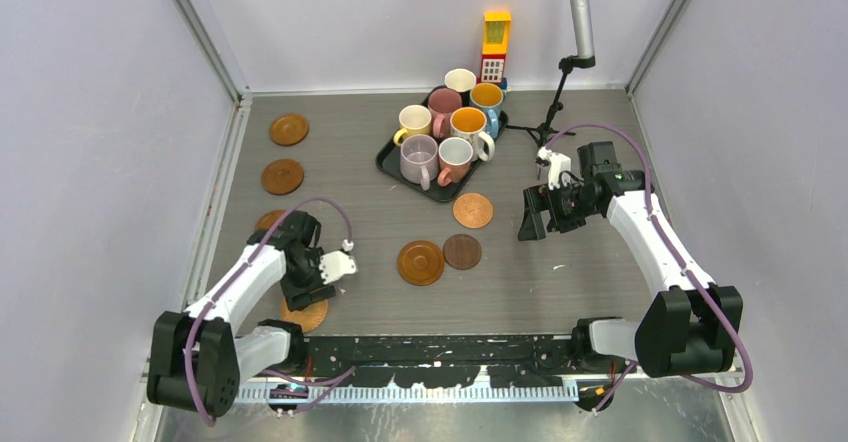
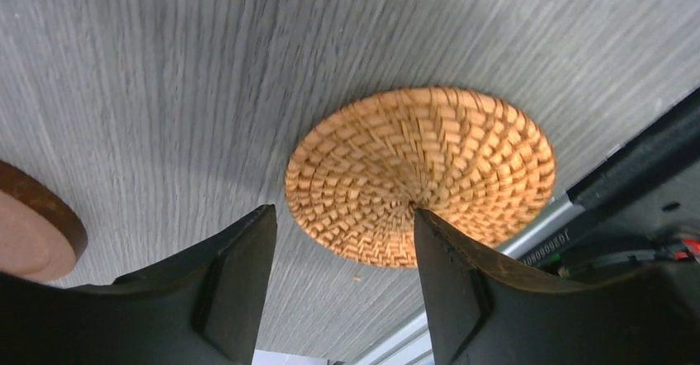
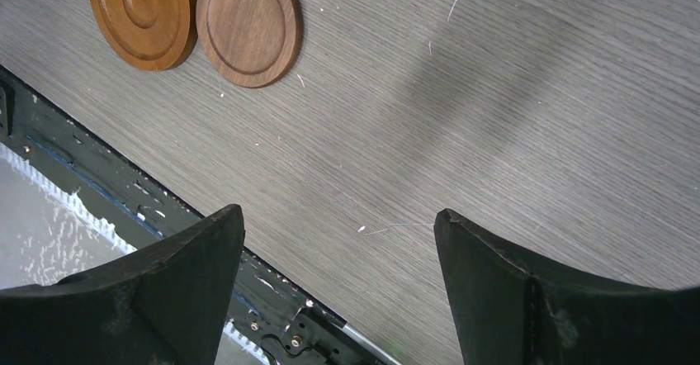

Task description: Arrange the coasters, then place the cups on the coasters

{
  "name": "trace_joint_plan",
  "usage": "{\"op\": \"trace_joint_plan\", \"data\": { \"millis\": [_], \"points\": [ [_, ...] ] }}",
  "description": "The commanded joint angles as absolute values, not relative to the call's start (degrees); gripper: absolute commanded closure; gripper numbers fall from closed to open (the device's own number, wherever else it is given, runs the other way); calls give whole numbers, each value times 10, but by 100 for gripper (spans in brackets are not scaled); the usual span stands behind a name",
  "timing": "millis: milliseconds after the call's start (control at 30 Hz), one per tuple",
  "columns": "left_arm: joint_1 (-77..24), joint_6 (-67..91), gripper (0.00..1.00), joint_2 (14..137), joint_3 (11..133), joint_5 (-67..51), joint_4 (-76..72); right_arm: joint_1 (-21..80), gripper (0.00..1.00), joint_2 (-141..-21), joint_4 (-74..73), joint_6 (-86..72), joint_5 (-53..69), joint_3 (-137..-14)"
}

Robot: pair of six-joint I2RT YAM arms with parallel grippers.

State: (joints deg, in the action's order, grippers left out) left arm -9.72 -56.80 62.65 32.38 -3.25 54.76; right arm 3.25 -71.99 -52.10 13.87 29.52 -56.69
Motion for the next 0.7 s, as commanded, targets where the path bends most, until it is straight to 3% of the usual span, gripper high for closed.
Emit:
{"op": "trace_joint_plan", "data": {
  "millis": [0,233,500,667],
  "points": [
    [-123,-526,38,647,311,-4,442,30,11,-710,-512,146,297,-576],
    [-164,-448,43,794,388,23,322,30,11,-711,-511,146,296,-576],
    [-183,-350,45,996,625,28,276,29,11,-712,-509,146,288,-577],
    [-182,-296,45,1042,754,-16,313,28,11,-710,-509,146,284,-576]
  ]
}}
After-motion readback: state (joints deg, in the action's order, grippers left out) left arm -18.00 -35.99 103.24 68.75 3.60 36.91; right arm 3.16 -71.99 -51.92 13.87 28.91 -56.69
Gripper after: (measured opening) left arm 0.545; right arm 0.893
